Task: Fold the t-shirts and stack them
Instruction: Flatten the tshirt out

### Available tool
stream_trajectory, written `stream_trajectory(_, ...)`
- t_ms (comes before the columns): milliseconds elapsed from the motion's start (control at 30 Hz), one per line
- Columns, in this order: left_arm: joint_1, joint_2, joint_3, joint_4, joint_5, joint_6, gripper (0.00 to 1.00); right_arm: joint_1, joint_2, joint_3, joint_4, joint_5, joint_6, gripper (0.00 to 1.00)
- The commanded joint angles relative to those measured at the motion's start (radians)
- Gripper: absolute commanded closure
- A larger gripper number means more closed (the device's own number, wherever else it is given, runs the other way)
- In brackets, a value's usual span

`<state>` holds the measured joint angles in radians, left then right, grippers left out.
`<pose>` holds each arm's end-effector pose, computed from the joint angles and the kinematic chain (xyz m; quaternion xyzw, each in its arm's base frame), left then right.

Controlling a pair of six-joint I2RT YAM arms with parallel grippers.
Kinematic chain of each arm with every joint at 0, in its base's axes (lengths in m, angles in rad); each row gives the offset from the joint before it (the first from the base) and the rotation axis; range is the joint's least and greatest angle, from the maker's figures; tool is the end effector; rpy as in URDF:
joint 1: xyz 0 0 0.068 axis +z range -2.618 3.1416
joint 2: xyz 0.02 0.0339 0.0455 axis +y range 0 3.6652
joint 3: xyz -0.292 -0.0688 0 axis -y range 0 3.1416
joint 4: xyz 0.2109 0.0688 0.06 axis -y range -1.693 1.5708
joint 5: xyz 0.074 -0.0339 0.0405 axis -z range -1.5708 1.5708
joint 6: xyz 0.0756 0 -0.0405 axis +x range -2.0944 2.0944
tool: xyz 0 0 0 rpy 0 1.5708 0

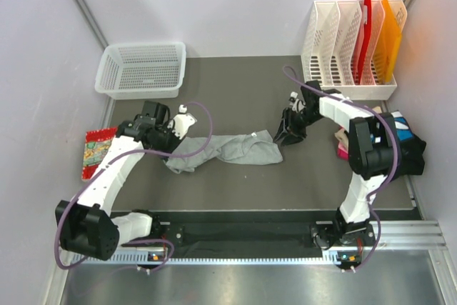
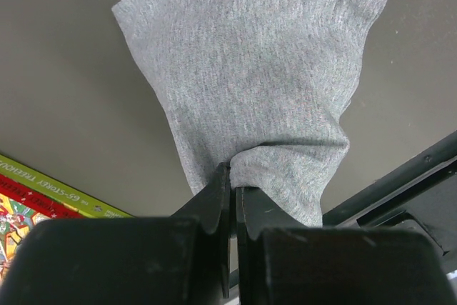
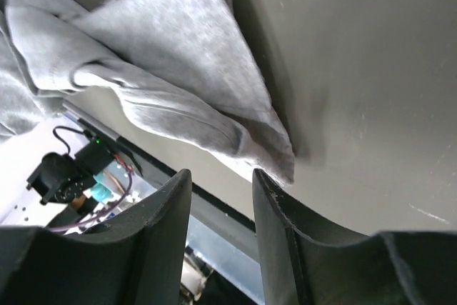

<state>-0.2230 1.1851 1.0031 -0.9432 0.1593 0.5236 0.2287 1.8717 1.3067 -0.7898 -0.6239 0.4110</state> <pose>0.1851 -0.0543 0.2708 0.3709 0.8988 -0.0437 0.2294 0.3268 0.1214 0.1979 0.0532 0.9453 0.3219 0.0014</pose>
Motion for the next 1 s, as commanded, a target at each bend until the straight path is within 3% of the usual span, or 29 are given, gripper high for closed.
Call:
stream_trajectory(0, 0.005, 0.018, 0.025, 0.020, 0.008, 0.015, 1.00, 0.011, -0.037, -0.021, 0.012, -0.025, -0.029, 0.60)
stream_trajectory(500, 0.005, 0.002, 0.020, 0.024, 0.014, 0.012, 1.00, 0.035, 0.102, 0.103, 0.004, 0.026, -0.052, 0.65)
stream_trajectory(600, 0.005, -0.002, 0.014, 0.026, 0.013, 0.013, 1.00, 0.047, 0.116, 0.118, 0.024, 0.009, -0.038, 0.74)
stream_trajectory(633, 0.005, -0.002, 0.012, 0.027, 0.013, 0.015, 1.00, 0.053, 0.116, 0.123, 0.026, 0.001, -0.038, 0.85)
stream_trajectory(733, 0.005, 0.004, 0.006, 0.038, 0.002, 0.016, 1.00, 0.070, 0.083, 0.129, 0.020, -0.010, -0.032, 1.00)
stream_trajectory(967, 0.024, 0.005, -0.029, 0.044, -0.024, 0.042, 1.00, 0.087, -0.166, -0.022, -0.080, 0.015, -0.040, 1.00)
